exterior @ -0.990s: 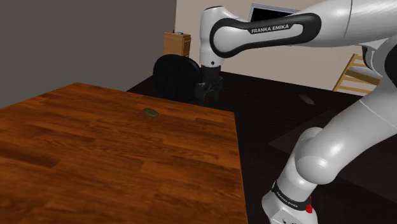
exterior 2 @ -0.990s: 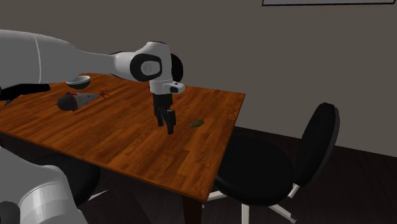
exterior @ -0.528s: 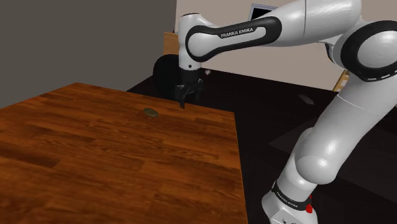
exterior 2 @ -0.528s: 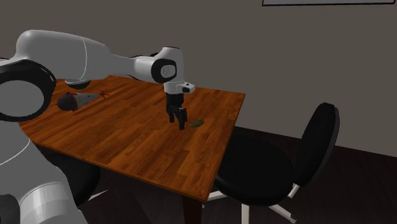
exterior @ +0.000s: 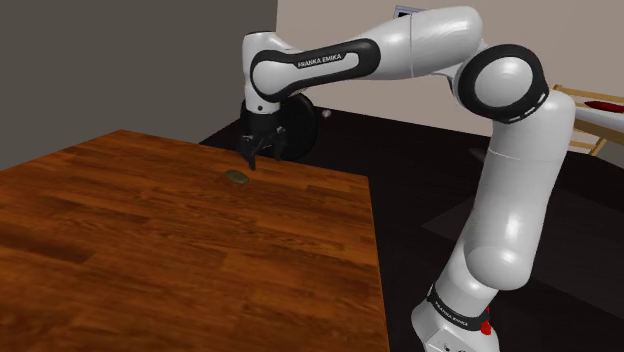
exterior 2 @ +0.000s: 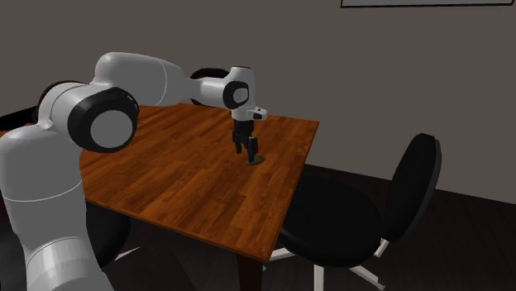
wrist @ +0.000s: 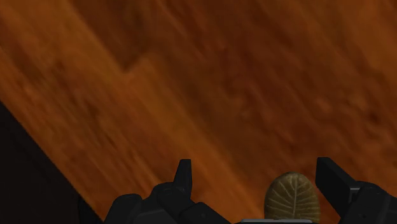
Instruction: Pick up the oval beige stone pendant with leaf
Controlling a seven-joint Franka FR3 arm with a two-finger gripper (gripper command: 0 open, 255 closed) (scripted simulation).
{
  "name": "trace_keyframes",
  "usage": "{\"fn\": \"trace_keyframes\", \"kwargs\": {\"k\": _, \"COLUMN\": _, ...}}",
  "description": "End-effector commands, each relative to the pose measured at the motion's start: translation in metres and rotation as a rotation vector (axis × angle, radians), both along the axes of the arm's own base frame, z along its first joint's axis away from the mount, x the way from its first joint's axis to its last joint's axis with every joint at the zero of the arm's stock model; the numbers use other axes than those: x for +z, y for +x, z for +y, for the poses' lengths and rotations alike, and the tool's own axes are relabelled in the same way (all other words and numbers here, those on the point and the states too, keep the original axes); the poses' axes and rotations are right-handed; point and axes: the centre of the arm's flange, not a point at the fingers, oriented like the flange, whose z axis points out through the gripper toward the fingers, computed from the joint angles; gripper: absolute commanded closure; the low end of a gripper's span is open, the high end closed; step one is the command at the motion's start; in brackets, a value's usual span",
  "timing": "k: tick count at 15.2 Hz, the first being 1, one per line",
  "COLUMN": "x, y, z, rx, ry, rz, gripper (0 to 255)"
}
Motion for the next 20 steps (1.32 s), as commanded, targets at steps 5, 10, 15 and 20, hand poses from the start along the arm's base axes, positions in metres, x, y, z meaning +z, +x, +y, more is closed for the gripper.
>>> {"fn": "trace_keyframes", "kwargs": {"k": 5, "x": -0.021, "y": 0.073, "z": 0.028, "rx": -0.012, "ry": 0.017, "rz": -0.011, "gripper": 0}}
{"fn": "trace_keyframes", "kwargs": {"k": 10, "x": -0.04, "y": 0.085, "z": 0.032, "rx": -0.014, "ry": 0.02, "rz": -0.013, "gripper": 0}}
{"fn": "trace_keyframes", "kwargs": {"k": 15, "x": -0.065, "y": 0.085, "z": 0.032, "rx": -0.014, "ry": 0.02, "rz": -0.013, "gripper": 0}}
{"fn": "trace_keyframes", "kwargs": {"k": 20, "x": -0.064, "y": 0.086, "z": 0.032, "rx": -0.014, "ry": 0.02, "rz": -0.013, "gripper": 255}}
